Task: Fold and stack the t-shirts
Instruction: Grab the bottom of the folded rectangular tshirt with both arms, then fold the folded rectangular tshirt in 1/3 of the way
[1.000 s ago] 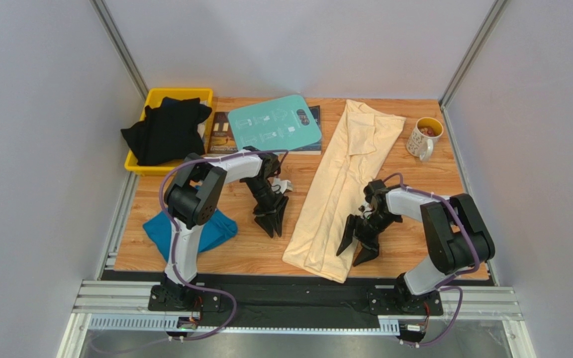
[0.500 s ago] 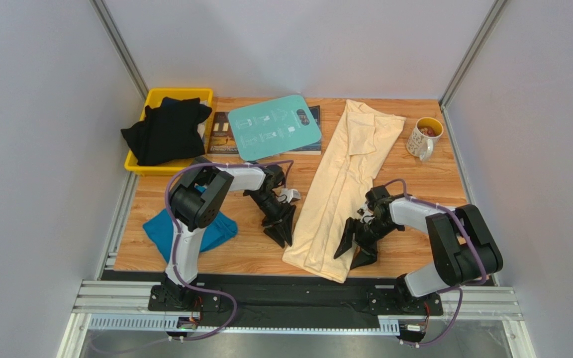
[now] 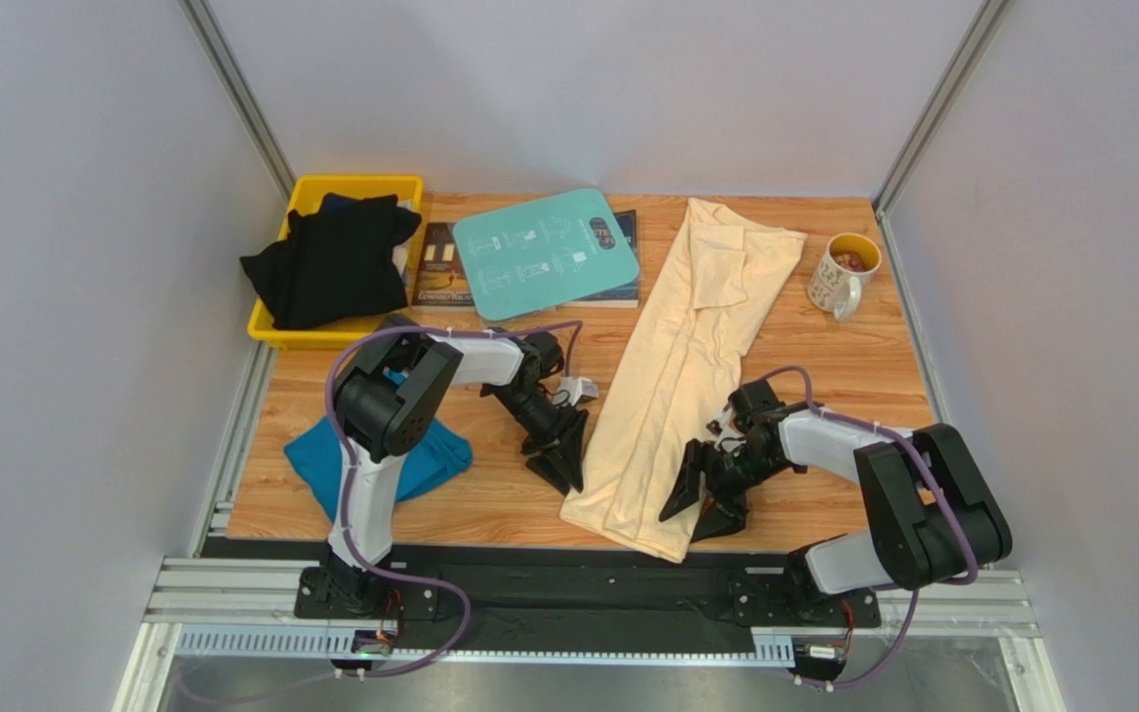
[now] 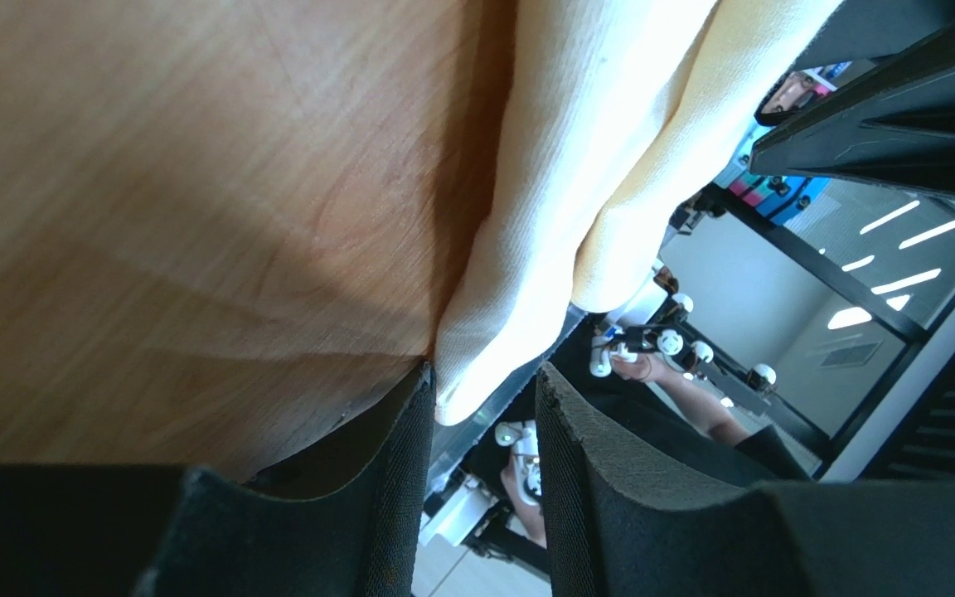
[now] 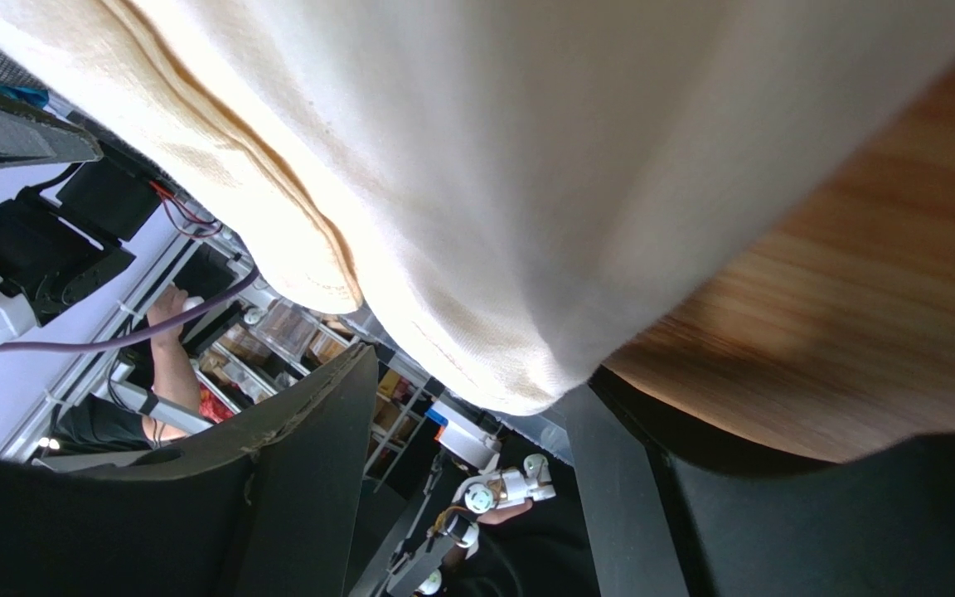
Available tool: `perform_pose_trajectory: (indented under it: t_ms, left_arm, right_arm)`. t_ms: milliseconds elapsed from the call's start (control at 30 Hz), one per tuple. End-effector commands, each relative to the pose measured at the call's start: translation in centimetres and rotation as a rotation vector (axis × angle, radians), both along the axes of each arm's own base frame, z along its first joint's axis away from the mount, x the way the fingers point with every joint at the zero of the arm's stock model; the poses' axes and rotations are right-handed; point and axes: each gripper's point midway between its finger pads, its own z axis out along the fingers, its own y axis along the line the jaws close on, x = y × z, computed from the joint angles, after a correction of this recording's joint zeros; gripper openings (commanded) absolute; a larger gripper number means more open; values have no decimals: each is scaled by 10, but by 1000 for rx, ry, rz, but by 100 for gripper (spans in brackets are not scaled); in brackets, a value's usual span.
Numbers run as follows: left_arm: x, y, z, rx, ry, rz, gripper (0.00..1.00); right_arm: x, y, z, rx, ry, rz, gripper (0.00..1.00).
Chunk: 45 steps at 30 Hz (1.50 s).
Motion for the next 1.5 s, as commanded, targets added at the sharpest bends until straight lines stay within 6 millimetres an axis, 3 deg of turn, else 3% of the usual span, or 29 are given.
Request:
perform_pose_trajectory:
  t_ms: [0,100,200,233,300,333,400,433,500,633,1067,1167,1200,1300,1467]
  left_arm:
    - [-12,10,-17,78,4,-8,43]
    - [-14,8,-21,76,4,-20,41]
    - [-14,8,-22,85,5,-24,31]
    - [-14,9,-23,94,0,-24,22]
    - [-12,10,-20,97,-20,-24,14]
    - [-12,9,-20,93,-27,-27,6]
    - [-11,9,-18,90,-29,-27,1]
    - [-11,8,-20,90,-24,-29,0]
    - [-13,9,-20,95,-11,-31,0]
    - [-4,4,-8,74,-47,-33,0]
    - [36,-29,42,1,-140,-14,0]
    - [56,-37,61,22,-188,-4,0]
    - [73,-43,72,20,-255,2,0]
    - [96,-48,92,39,-323,8,0]
    - [128,-47,106,38,-354,63,0]
  right_arm:
    - [-4,-6,-32,-101,-9,34,63]
    - [0,-1,-35,-97,-18,49,63]
    - [0,3,-36,-104,-10,56,62]
    - [0,3,-37,-108,-11,59,61]
    - [-2,3,-36,-112,-8,58,58]
    - [-2,3,-35,-109,-15,57,53]
    - [-7,1,-31,-119,-8,72,46]
    - [-4,2,-26,-118,-33,77,31]
    - [-6,0,-19,-127,-36,82,21]
    - [8,3,2,-120,-123,59,1]
    - [42,18,37,-83,-215,11,0]
    - [54,23,45,-80,-239,12,0]
    - [56,23,47,-85,-241,12,0]
    - [74,24,56,-108,-284,23,0]
    - [106,28,70,-123,-323,29,0]
